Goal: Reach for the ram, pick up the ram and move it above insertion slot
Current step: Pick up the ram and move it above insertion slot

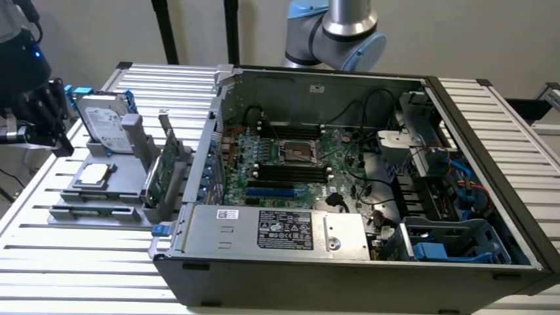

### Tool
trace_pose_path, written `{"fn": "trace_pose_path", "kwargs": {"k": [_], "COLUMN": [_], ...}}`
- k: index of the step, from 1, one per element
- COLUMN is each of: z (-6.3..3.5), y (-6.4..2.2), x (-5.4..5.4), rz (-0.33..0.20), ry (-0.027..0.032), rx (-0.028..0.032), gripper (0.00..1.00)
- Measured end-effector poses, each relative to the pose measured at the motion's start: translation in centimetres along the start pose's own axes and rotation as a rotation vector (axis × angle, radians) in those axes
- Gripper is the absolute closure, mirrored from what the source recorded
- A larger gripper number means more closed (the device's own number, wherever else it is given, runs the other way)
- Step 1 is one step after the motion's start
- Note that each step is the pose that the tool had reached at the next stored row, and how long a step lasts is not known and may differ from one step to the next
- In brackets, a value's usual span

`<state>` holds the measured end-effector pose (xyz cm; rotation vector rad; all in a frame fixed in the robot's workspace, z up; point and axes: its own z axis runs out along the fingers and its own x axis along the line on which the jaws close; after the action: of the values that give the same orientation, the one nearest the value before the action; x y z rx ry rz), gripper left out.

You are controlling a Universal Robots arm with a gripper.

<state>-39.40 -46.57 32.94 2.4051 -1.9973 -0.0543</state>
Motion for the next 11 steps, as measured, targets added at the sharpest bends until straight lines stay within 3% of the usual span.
{"fn": "trace_pose_path", "kwargs": {"k": [1, 4, 6, 7, 11], "z": [0.0, 0.01, 0.01, 0.03, 0.57], "y": [0.0, 0.01, 0.01, 0.01, 0.0], "x": [0.0, 0.0, 0.0, 0.0, 0.04], "rz": [0.0, 0.0, 0.0, 0.0, 0.002], "ry": [0.0, -0.0001, -0.0001, 0.0, -0.0013], "rx": [0.0001, 0.0002, 0.0002, 0.0001, 0.0023], "gripper": [0.88, 0.7, 0.7, 0.63, 0.63]}}
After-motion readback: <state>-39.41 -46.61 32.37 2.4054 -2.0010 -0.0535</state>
